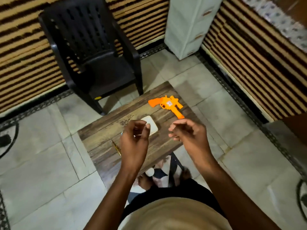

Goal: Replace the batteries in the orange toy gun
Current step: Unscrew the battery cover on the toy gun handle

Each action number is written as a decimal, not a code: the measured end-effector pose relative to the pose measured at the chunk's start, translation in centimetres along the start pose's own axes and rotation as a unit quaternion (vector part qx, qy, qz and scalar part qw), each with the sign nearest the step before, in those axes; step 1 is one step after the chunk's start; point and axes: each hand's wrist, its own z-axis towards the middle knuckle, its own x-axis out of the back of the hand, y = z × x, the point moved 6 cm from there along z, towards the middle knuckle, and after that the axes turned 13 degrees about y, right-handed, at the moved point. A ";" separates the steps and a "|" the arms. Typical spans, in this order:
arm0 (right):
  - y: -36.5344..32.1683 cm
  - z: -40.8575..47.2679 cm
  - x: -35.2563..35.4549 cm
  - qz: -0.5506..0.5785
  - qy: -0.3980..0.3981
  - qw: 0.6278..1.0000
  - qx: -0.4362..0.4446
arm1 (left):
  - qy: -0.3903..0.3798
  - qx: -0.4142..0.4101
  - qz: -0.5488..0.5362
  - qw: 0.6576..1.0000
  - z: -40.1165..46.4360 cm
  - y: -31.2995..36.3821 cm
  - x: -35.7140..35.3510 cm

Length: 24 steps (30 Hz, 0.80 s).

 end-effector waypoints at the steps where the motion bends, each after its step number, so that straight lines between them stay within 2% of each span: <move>1: -0.6 0.1 2.0 0.016 0.018 1.000 0.006 | -0.016 -0.009 -0.011 1.000 -0.7 1.3 -1.3; 7: -3.9 2.3 13.1 0.072 0.100 0.990 0.066 | -0.079 -0.049 -0.041 0.995 -5.0 7.0 -10.8; 16: -7.8 9.5 32.6 0.092 0.154 0.974 0.139 | -0.096 -0.104 -0.080 0.987 -13.4 16.8 -29.2; 24: -10.2 18.1 41.3 0.126 0.164 0.970 0.127 | -0.119 -0.133 -0.054 0.982 -15.1 21.2 -40.4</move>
